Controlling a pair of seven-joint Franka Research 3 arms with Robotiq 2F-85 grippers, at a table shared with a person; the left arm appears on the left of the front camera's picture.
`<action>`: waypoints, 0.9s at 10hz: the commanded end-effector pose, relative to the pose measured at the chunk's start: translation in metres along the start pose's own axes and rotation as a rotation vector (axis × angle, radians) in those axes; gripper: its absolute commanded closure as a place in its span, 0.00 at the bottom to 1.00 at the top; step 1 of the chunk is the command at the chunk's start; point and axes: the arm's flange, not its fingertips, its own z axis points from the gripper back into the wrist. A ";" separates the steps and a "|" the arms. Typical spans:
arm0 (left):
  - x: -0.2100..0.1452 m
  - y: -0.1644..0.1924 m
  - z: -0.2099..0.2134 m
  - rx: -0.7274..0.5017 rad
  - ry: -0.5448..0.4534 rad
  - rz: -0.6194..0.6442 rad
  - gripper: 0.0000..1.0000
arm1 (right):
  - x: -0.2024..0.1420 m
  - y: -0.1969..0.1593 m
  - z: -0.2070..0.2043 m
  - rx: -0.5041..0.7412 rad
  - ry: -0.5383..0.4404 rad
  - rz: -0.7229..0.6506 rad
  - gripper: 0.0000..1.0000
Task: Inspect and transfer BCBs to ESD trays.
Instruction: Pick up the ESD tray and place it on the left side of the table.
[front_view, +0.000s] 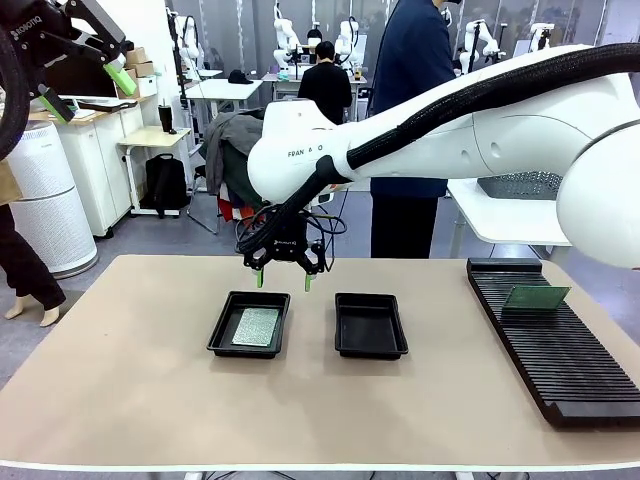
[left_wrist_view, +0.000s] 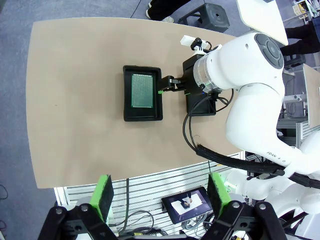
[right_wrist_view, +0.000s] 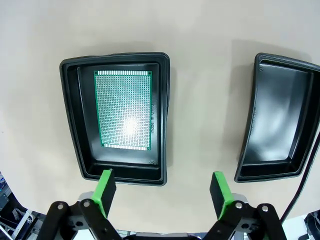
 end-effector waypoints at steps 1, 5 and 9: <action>-0.001 0.001 -0.001 -0.010 0.003 -0.003 0.00 | -0.001 0.000 0.000 -0.002 0.001 0.000 0.00; -0.001 0.001 -0.001 -0.010 0.003 -0.003 0.00 | -0.001 0.000 0.000 -0.002 0.001 0.000 0.00; 0.000 0.000 0.000 0.000 0.000 0.000 0.00 | -0.001 0.000 0.000 -0.002 0.001 0.000 0.00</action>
